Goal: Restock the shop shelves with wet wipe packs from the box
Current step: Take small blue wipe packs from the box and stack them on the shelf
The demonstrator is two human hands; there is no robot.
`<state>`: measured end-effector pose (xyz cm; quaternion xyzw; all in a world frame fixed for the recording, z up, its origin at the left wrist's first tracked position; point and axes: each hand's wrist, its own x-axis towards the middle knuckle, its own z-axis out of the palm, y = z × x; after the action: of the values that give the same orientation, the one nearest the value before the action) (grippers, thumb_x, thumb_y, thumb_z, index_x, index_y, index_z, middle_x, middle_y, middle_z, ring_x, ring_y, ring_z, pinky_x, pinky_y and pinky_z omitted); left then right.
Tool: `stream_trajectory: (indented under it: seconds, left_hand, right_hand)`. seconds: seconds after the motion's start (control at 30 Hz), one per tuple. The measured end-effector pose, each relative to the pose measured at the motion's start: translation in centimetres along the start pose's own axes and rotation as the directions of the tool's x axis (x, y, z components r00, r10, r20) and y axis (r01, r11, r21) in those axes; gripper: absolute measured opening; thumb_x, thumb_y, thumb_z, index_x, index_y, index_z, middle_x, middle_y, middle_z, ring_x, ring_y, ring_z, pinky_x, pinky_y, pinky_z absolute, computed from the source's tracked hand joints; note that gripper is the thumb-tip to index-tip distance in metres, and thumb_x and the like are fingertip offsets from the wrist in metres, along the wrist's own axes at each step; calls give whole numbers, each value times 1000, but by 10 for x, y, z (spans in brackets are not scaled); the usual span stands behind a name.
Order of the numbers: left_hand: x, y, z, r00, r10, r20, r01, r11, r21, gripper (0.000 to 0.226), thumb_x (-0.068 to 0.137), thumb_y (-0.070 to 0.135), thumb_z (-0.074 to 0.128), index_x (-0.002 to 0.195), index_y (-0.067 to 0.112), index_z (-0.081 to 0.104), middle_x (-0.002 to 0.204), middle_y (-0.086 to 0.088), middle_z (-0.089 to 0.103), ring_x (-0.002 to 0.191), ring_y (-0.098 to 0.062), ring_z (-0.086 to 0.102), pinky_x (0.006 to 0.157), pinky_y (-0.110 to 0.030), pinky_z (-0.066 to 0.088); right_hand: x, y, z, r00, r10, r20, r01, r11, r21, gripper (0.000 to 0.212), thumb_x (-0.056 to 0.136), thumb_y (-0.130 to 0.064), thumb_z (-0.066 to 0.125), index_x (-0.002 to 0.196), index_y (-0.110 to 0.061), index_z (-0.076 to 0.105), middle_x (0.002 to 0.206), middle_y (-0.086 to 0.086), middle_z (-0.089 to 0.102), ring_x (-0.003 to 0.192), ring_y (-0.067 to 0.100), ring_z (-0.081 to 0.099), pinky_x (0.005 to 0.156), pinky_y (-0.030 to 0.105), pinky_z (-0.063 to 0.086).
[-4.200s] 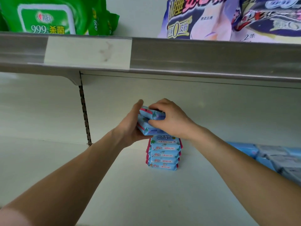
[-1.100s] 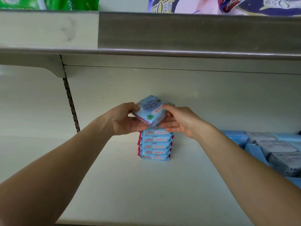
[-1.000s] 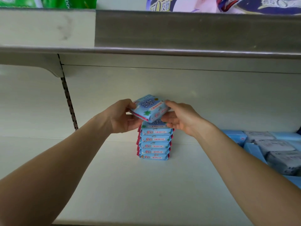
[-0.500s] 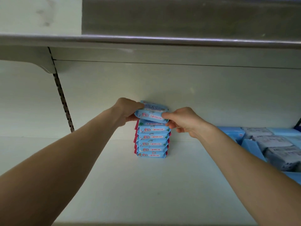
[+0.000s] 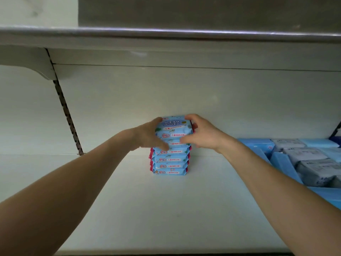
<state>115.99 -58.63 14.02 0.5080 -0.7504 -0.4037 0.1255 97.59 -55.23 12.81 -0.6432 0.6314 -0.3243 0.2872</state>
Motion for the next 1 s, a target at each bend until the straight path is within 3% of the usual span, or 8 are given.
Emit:
stream_trajectory:
  seconds: [0.13, 0.4, 0.47, 0.53, 0.7, 0.8, 0.87, 1.0]
  left_hand:
    - [3, -7, 3, 997, 44, -63, -39, 996, 76, 84, 82, -4, 67, 147, 22, 22, 122, -2, 57, 101, -22, 60, 73, -34, 56]
    - [7, -12, 2, 997, 55, -48, -54, 998, 28, 77, 88, 3, 62, 149, 25, 20, 126, -3, 57, 104, -22, 61, 83, -37, 56]
    - [4, -14, 2, 999, 6, -45, -16, 976, -218, 72, 89, 20, 65, 146, 28, 22, 132, -2, 54, 117, -27, 54, 98, -49, 46]
    - [6, -17, 0, 992, -97, -77, 45, 864, -501, 75, 88, 49, 58, 149, 28, 20, 150, -6, 37, 135, -34, 38, 110, -63, 24]
    - [12, -26, 9, 934, -358, 4, 226, 582, -781, 89, 83, 78, 34, 151, 22, 21, 156, -13, 24, 142, -41, 22, 108, -68, 8]
    - [13, -25, 19, 916, -391, 93, 297, 501, -813, 87, 83, 81, 27, 134, 13, 45, 126, -15, 53, 113, -40, 50, 100, -66, 23]
    - [15, -23, 25, 906, -405, 118, 317, 467, -825, 82, 82, 81, 28, 106, 10, 61, 101, -13, 62, 88, -34, 56, 88, -58, 30]
    - [22, -24, 28, 934, -334, 127, 287, 485, -826, 77, 86, 77, 26, 91, 15, 71, 82, -13, 73, 83, -31, 64, 72, -46, 45]
  right_hand:
    - [-2, 9, 13, 999, -31, 35, 38, 973, -229, 84, 81, -3, 63, 150, -28, 23, 134, -1, 51, 114, 20, 55, 97, 33, 47]
    - [-8, 11, 21, 985, -145, -96, 77, 861, -502, 66, 88, -19, 59, 146, -29, 28, 122, 1, 60, 100, 24, 58, 80, 31, 47]
    - [-11, 7, 16, 994, -89, -55, 64, 935, -350, 64, 87, -31, 64, 142, -30, 32, 123, -6, 59, 103, 16, 58, 88, 31, 47]
    - [-12, -1, 12, 999, 24, -49, -22, 999, 48, 52, 87, -45, 63, 130, -30, 38, 118, -12, 59, 99, 7, 59, 92, 32, 46]
    - [-6, 0, 14, 868, 463, 179, -491, 747, 448, 74, 82, -77, 38, 136, -26, 45, 140, 7, 43, 125, 33, 44, 98, 56, 38]
    - [-3, 6, 22, 815, 496, 299, -574, 621, 533, 75, 75, -84, 40, 106, -19, 63, 107, 14, 61, 91, 31, 59, 67, 48, 49]
    - [2, 13, 29, 796, 467, 386, -602, 537, 592, 78, 69, -87, 42, 87, -16, 70, 85, 11, 70, 82, 30, 65, 76, 46, 52]
    - [15, 22, 39, 786, 425, 449, -618, 549, 562, 95, 64, -93, 33, 111, -20, 72, 110, 10, 71, 106, 33, 65, 101, 52, 40]
